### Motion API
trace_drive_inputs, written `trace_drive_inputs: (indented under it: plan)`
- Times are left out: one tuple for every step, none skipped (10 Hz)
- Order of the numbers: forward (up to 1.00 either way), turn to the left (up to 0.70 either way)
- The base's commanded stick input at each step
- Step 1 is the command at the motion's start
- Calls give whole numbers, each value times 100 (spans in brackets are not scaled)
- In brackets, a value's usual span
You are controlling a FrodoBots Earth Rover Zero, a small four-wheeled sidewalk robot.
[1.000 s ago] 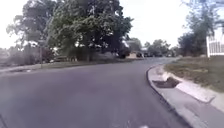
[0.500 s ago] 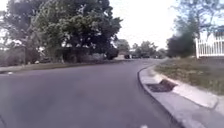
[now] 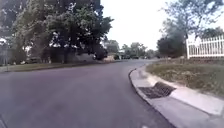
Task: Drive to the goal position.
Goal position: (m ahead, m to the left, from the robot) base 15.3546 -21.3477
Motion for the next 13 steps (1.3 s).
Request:
trace_drive_inputs:
  plan:
    - [100, 0]
    - [100, 0]
    - [100, 0]
    - [100, 0]
    - [100, 0]
    - [100, 0]
    - [100, 0]
    - [100, 0]
    - [100, 0]
    - [100, 0]
    - [100, 0]
    - [100, 0]
    - [100, 0]
